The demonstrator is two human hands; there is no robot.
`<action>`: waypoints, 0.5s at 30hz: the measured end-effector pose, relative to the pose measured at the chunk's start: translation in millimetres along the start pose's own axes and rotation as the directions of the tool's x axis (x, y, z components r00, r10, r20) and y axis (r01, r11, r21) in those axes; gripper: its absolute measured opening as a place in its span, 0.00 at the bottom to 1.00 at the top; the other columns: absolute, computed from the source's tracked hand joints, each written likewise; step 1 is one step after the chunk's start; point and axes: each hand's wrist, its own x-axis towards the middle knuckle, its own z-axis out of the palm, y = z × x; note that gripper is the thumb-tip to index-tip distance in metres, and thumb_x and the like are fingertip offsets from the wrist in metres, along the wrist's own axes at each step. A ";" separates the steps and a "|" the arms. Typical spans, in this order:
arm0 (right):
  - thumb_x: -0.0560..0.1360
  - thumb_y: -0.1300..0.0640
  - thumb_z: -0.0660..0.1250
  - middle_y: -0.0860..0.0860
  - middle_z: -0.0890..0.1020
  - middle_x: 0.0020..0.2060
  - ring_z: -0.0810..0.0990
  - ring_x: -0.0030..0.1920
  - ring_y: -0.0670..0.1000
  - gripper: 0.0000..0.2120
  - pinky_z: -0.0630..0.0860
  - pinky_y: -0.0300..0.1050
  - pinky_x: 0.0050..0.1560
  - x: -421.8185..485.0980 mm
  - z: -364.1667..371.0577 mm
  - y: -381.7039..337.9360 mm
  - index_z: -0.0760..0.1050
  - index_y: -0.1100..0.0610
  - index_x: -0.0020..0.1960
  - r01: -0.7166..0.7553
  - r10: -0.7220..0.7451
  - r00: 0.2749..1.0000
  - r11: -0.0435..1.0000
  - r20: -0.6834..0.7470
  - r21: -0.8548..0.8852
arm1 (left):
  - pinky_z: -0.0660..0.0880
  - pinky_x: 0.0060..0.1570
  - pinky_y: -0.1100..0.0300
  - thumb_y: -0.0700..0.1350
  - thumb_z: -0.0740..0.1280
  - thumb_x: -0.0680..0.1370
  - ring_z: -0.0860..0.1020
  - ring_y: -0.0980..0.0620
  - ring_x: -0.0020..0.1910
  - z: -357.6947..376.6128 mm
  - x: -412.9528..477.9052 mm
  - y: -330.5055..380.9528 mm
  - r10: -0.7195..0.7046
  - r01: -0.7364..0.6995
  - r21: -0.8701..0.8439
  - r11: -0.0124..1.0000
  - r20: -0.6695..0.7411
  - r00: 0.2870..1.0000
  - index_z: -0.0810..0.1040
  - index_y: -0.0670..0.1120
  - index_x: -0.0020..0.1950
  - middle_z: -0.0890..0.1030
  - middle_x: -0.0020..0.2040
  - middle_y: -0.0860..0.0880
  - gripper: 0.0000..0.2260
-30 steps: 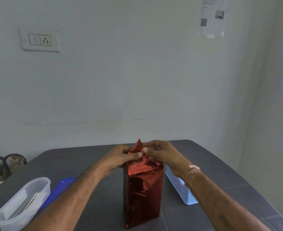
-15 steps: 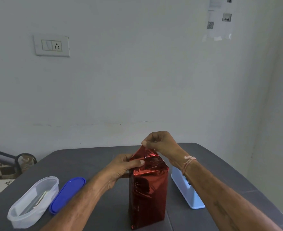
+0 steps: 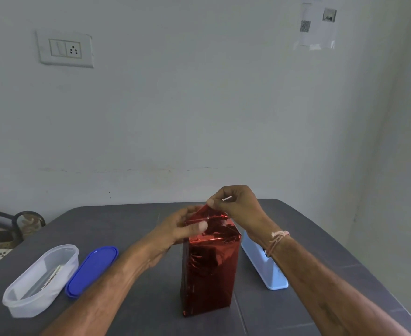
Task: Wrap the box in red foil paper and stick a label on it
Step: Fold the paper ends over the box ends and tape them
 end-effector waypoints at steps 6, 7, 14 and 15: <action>0.72 0.59 0.79 0.51 0.88 0.38 0.85 0.38 0.47 0.03 0.78 0.37 0.40 -8.3 1.1 -1.5 0.86 0.58 0.42 -0.006 0.005 1.000 0.999 -0.020 -0.041 | 0.75 0.62 0.62 0.46 0.81 0.66 0.80 0.61 0.60 1.3 -10.9 -15.1 0.012 -0.010 0.117 0.993 -0.016 1.000 0.72 0.59 0.69 0.83 0.60 0.57 0.35; 0.72 0.58 0.79 0.50 0.88 0.37 0.85 0.38 0.47 0.03 0.79 0.40 0.42 -9.8 1.3 -0.1 0.86 0.56 0.41 0.003 -0.005 1.000 0.998 -0.026 -0.065 | 0.77 0.61 0.62 0.45 0.81 0.66 0.82 0.60 0.58 1.5 -10.6 -16.8 0.028 -0.024 0.109 0.994 -0.040 0.999 0.73 0.57 0.68 0.84 0.59 0.56 0.33; 0.71 0.54 0.80 0.38 0.85 0.39 0.81 0.46 0.38 0.05 0.71 0.28 0.41 -41.6 11.5 15.2 0.85 0.47 0.38 0.043 -0.090 0.985 0.955 -0.148 -0.294 | 0.80 0.59 0.57 0.43 0.82 0.67 0.83 0.52 0.57 5.9 -7.2 -33.0 0.162 -0.138 0.144 0.980 -0.171 0.972 0.79 0.56 0.65 0.85 0.59 0.52 0.28; 0.70 0.53 0.80 0.36 0.84 0.39 0.80 0.48 0.40 0.06 0.70 0.30 0.43 -44.1 13.2 19.5 0.85 0.46 0.37 0.053 -0.116 0.978 0.943 -0.175 -0.329 | 0.80 0.57 0.59 0.43 0.82 0.67 0.83 0.52 0.56 7.6 -6.9 -33.9 0.176 -0.151 0.145 0.978 -0.181 0.968 0.80 0.56 0.64 0.85 0.59 0.51 0.28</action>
